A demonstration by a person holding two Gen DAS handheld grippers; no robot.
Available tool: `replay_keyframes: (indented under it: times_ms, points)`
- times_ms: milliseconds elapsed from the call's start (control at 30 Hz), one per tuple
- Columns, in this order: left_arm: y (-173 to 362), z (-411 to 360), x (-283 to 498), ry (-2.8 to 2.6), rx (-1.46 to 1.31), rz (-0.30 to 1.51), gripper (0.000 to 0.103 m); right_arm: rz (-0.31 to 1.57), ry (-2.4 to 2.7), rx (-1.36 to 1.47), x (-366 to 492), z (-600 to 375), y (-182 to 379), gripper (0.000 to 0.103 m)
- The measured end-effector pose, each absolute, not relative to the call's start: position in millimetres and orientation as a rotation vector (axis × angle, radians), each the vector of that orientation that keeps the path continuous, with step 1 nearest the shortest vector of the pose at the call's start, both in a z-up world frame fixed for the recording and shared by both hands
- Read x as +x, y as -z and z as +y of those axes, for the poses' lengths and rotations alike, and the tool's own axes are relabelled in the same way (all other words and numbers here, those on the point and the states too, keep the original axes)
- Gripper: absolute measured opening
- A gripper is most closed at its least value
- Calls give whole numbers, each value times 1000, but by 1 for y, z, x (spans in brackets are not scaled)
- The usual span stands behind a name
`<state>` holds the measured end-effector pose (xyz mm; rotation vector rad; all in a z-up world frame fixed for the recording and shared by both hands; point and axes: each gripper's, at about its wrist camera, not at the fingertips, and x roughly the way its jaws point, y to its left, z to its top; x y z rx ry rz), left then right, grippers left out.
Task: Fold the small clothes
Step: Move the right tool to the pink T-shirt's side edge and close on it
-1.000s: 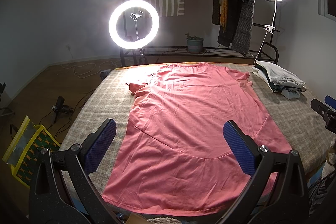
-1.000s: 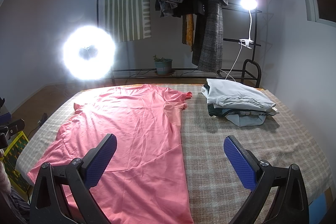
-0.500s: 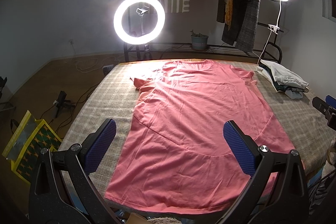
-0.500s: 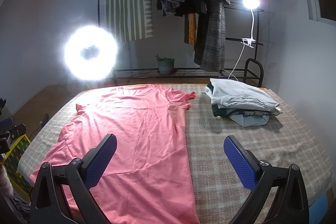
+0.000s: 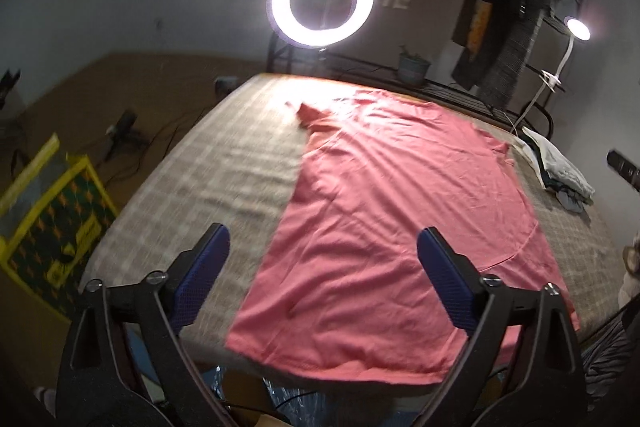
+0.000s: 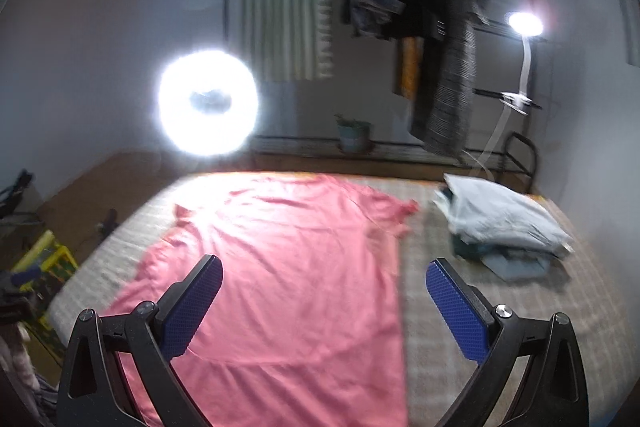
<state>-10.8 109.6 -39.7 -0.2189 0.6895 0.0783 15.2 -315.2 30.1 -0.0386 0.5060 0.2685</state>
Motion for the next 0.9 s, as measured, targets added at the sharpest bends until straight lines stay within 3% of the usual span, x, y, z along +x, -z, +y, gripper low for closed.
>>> replay_keyframes:
  times_ms: [133,300,433,533,900]
  points:
    - [57,133,-18,-122,-281,730,78,535,-386,3,40,-297,-48,103]
    - [90,158,-21,-158,-378,823,72,576,-473,-26,76,-257,-71,102]
    - [116,165,-25,-179,-416,900,64,624,-541,-23,107,-221,-78,88]
    - [135,165,-27,-176,-464,951,64,687,-606,-7,131,-191,-74,80]
    - [158,166,-19,-202,-527,986,63,868,-717,-32,216,-72,-43,75]
